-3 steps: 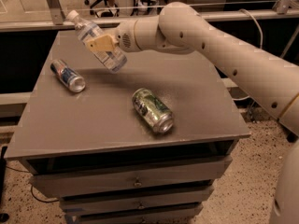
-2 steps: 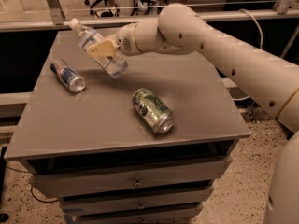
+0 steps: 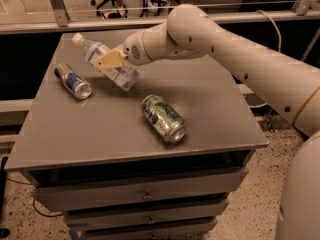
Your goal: Move blue plastic bottle near redbull can
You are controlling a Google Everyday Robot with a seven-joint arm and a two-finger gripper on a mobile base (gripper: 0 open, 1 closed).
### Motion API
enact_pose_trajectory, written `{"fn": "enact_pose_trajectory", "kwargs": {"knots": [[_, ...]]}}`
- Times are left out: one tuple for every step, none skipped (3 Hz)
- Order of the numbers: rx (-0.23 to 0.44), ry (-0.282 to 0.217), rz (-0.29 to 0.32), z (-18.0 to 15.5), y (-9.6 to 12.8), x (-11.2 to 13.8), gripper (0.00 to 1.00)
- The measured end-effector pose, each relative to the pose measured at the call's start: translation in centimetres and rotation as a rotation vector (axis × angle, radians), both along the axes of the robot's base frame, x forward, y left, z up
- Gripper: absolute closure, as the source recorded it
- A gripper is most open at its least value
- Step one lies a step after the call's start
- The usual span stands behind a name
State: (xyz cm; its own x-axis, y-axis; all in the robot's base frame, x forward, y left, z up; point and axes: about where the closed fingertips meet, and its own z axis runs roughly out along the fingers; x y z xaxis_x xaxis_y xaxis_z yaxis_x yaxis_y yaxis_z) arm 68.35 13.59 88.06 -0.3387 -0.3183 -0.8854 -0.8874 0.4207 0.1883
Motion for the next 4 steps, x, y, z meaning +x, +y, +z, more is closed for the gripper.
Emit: {"fn": "enact_pose_trajectory", "kwargs": {"knots": [[-0.007,0.007,0.004,0.0,0.0,-0.2,0.60],[-0.007,0.007,0.004,0.0,0.0,-0.2,0.37],[-0.023,0.028,0.017,-0.9,0.1,-0.7,0.13],[-0.031,0.041,0.023,-1.6,0.3,-1.1,0.00]]}}
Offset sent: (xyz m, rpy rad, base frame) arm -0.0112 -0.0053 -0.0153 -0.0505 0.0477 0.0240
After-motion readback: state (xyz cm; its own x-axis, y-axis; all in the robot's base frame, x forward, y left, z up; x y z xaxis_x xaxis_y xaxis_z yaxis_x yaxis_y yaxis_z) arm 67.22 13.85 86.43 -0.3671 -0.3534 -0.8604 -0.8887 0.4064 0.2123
